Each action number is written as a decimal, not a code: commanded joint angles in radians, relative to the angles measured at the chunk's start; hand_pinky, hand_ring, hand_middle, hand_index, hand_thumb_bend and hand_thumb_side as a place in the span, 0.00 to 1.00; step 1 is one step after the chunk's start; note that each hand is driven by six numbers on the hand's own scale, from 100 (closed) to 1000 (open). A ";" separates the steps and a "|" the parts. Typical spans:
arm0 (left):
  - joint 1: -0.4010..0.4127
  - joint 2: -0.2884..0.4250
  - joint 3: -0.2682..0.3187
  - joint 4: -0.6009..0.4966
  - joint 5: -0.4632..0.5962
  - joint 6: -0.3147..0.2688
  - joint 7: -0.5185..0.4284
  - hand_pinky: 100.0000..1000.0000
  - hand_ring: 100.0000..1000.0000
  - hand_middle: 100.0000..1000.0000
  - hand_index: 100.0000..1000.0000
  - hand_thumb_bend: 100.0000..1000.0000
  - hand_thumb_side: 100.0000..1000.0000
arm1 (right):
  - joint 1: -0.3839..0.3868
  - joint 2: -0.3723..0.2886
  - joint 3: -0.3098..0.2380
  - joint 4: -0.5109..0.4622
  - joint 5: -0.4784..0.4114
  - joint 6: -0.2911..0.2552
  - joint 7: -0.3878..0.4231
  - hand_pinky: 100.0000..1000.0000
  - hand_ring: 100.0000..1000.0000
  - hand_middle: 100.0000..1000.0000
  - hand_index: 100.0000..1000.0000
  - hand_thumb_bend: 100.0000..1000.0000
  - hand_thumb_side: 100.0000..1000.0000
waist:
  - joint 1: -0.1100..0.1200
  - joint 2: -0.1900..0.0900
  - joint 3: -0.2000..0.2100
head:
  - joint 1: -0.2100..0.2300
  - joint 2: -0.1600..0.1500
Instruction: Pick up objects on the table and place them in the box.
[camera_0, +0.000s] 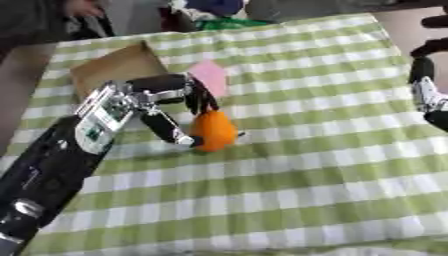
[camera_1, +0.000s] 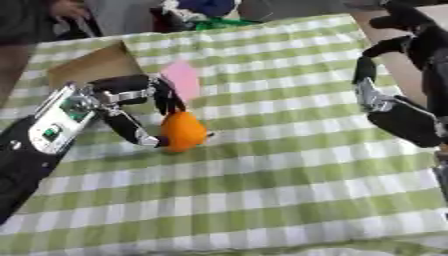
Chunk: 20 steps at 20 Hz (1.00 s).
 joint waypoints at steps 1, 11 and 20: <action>-0.022 0.006 0.005 0.005 -0.022 -0.027 -0.016 0.56 0.46 0.43 0.69 0.24 0.05 | -0.011 -0.017 -0.002 -0.019 -0.005 -0.002 0.003 0.80 0.61 0.77 0.95 0.00 0.26 | -0.005 -0.016 0.000 | 0.000 0.005; -0.012 0.036 0.104 -0.052 -0.055 -0.008 0.181 0.39 0.28 0.20 0.47 0.10 0.00 | -0.006 -0.017 -0.004 -0.018 -0.006 -0.003 0.002 0.80 0.61 0.77 0.95 0.00 0.26 | -0.008 -0.018 0.003 | -0.007 0.005; -0.010 0.107 0.294 -0.090 -0.137 0.136 0.369 0.38 0.29 0.19 0.47 0.13 0.00 | 0.001 -0.017 -0.005 -0.015 -0.006 -0.003 0.002 0.80 0.61 0.77 0.95 0.00 0.27 | -0.010 -0.018 0.012 | -0.015 0.005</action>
